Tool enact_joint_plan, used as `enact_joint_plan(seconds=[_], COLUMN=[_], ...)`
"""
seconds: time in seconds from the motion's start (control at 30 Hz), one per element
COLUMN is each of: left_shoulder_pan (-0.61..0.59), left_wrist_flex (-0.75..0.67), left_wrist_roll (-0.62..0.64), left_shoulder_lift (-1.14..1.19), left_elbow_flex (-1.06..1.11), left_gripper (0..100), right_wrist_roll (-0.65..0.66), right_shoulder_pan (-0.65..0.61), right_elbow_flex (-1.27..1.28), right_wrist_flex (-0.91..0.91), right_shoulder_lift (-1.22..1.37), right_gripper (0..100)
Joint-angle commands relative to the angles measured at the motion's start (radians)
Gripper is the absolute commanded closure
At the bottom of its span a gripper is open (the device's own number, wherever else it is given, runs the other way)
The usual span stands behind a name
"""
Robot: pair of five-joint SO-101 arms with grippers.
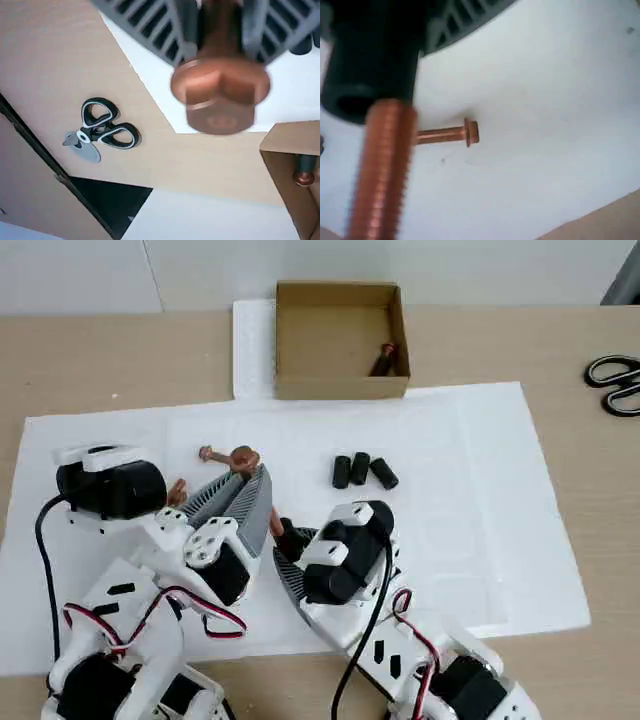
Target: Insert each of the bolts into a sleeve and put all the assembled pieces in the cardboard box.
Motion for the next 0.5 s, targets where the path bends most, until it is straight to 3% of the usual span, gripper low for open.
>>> enact_joint_plan(seconds=[0.0,0.47], left_shoulder_pan=[-0.003,-0.003], left_wrist_flex=[-0.028,-0.032], left_wrist_roll=[-0.009,-0.008], left_shoulder_lift=[0.000,0.054], left_elbow_flex=[-0.002,-0.007], left_gripper=[100,100], right_wrist_roll=[0.006,0.008], right_shoulder_pan=[-0.001,-0.044], right_elbow_flex=[-0.060,-0.106], right_wrist_flex=[-0.004,0.004], right_shoulder_lift=[-0.012,-0.012], right_gripper=[99.5,99.5])
